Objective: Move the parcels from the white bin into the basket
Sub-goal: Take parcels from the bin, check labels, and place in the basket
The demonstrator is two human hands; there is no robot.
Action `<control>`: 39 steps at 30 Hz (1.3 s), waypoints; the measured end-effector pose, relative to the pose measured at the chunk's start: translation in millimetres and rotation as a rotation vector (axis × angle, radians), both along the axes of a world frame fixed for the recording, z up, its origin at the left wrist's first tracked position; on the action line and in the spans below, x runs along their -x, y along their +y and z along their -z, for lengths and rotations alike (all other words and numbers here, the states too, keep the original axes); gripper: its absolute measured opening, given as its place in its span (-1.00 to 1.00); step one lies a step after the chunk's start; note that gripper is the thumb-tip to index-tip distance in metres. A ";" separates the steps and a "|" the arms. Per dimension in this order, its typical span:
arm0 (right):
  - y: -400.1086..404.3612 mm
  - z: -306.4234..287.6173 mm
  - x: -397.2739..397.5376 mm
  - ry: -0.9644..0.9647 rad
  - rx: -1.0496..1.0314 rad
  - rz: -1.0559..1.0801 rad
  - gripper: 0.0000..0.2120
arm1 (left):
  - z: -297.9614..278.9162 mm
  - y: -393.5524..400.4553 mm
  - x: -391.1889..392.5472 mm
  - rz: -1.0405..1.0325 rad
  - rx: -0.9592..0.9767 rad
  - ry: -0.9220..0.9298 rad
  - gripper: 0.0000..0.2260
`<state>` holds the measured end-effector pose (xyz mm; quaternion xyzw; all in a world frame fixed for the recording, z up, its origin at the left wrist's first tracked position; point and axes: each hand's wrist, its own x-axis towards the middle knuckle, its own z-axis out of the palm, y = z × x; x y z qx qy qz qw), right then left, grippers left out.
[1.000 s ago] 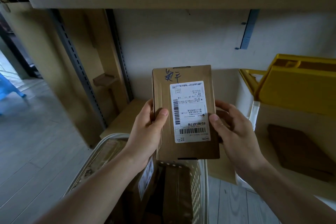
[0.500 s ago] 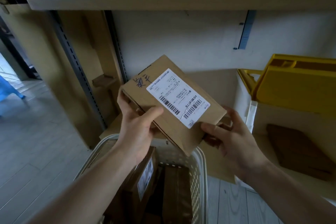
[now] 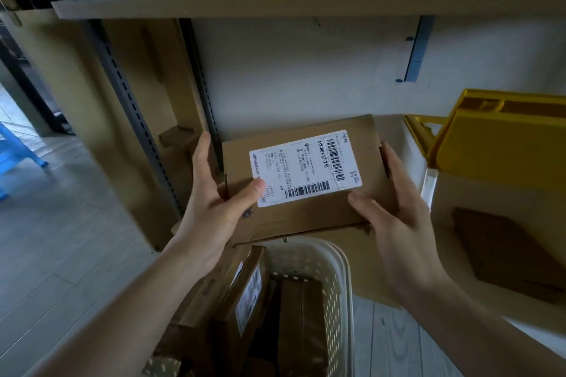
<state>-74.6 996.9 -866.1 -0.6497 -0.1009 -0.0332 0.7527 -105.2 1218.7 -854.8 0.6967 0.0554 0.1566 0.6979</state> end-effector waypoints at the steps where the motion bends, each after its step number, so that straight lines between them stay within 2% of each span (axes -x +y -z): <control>1: 0.7 0.7 -0.3 0.012 -0.005 -0.002 -0.30 | 0.4 1.2 0.1 0.047 -0.029 -0.016 -0.15; 3: 0.6 -1.5 0.5 0.024 -0.039 0.036 -0.26 | -0.7 6.4 -0.8 0.028 -0.043 -0.032 -0.34; 5: 2.1 -5.7 1.8 0.037 -0.120 0.103 -0.29 | -1.0 12.3 -1.1 -0.076 -0.036 -0.026 -0.66; 6: 3.6 -7.2 2.2 0.055 -0.189 0.124 -0.32 | -0.5 12.7 -1.4 -0.111 -0.029 -0.022 -0.74; 9: 7.5 -7.4 3.5 0.107 -0.328 0.134 -0.42 | 4.0 8.6 -0.6 -0.080 -0.063 -0.012 -0.63; 12: 8.9 -5.5 4.6 0.041 -0.226 0.116 -0.61 | 2.0 3.3 3.7 0.049 -0.141 0.063 -0.46; 14: 10.4 -1.3 5.2 -0.059 -0.059 0.063 -0.59 | 3.2 -0.5 7.4 0.193 -0.253 0.138 -0.40; 16: 10.6 5.8 3.7 -0.104 0.096 -0.025 -0.36 | 3.7 -9.7 11.7 0.238 -0.280 0.138 -0.56; 17: 10.4 10.2 2.0 -0.095 0.121 -0.072 -0.30 | 3.9 -13.5 11.7 0.178 -0.250 0.111 -0.66; 19: 11.0 16.4 -0.3 -0.082 0.174 -0.163 -0.32 | 3.0 -17.5 8.7 0.007 -0.099 0.066 -0.82; 22: 13.5 21.3 0.4 -0.096 0.251 -0.281 -0.35 | -1.8 -16.6 4.6 -0.174 0.046 0.047 -0.87; 23: 14.5 21.6 0.7 -0.089 0.224 -0.297 -0.35 | -2.0 -16.1 4.2 -0.170 0.101 0.047 -0.86; 26: 12.1 21.0 -2.2 -0.104 0.154 -0.228 -0.45 | -2.2 -16.5 6.1 -0.007 0.215 0.084 -0.63; 28: 7.5 18.9 -5.7 -0.104 0.130 -0.163 -0.49 | 1.7 -17.9 7.5 0.094 0.092 0.101 -0.51; 31: -0.1 14.4 -6.6 -0.104 0.138 -0.133 -0.50 | 7.5 -15.6 7.2 0.063 -0.094 0.069 -0.43; 39: -3.8 9.2 1.6 -0.090 0.109 -0.137 -0.49 | 9.7 -6.1 7.9 0.006 -0.213 -0.065 -0.43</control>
